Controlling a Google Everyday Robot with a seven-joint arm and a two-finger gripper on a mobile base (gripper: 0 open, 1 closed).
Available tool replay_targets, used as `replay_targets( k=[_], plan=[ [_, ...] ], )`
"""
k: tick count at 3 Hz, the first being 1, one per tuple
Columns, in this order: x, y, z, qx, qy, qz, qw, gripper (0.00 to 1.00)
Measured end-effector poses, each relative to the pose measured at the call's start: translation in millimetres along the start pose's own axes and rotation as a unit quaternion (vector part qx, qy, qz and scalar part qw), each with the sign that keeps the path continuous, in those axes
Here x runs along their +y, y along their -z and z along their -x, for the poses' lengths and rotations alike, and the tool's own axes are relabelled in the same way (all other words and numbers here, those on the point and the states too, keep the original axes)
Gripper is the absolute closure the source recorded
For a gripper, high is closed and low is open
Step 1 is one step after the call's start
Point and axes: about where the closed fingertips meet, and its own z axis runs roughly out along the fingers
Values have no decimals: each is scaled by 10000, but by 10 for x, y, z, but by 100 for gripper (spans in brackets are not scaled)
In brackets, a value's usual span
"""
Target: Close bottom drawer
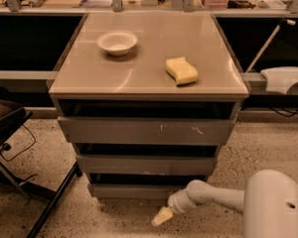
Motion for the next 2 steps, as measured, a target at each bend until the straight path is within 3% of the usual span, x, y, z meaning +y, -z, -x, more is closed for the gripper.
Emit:
replay_targets(
  k=[2],
  plan=[
    [-203, 279, 196, -439, -42, -267, 9987, 0]
  ],
)
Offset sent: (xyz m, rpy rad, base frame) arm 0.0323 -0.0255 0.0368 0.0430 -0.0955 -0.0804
